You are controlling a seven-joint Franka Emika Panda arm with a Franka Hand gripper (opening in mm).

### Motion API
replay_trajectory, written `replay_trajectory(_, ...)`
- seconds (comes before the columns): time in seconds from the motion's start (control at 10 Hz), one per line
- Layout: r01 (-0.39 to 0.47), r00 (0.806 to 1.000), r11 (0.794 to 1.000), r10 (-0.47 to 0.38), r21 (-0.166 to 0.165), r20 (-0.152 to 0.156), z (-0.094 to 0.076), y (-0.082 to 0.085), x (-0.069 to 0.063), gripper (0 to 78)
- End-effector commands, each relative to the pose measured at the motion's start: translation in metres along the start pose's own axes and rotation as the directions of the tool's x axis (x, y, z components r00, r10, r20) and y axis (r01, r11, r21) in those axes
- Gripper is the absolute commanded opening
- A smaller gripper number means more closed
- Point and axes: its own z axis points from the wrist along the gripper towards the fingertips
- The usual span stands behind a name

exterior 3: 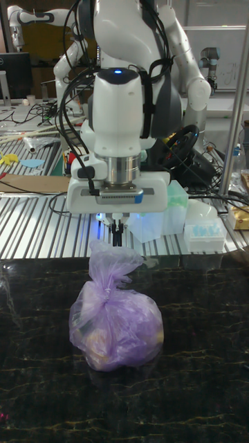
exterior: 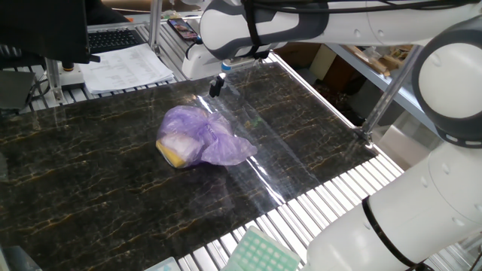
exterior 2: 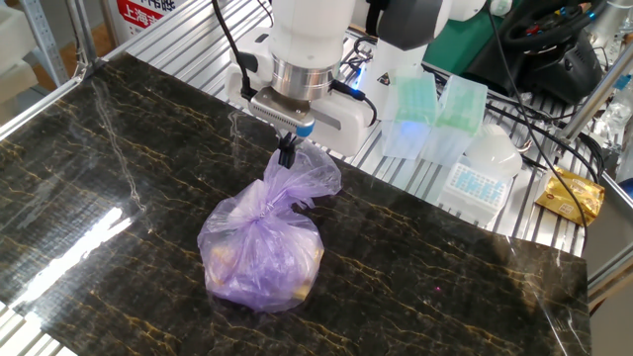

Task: Pick up a bag of things

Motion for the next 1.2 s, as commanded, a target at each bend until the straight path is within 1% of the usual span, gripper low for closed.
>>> replay_trajectory(0.1, -0.001, 1.0, 1.0, 0.001, 0.0, 0.003, -0.0001, 0.0, -0.001, 0.0)
replay_trajectory(0.3, 0.001, 1.0, 1.0, -0.001, 0.006, 0.003, 0.0004, 0.0, -0.0011, 0.0)
replay_trajectory(0.6, 0.009, 1.0, 1.0, -0.009, 0.004, 0.001, 0.0016, -0.0019, -0.0053, 0.0)
replay_trajectory(1.2, 0.006, 1.0, 1.0, -0.006, 0.005, 0.004, 0.0089, -0.0012, -0.0063, 0.0)
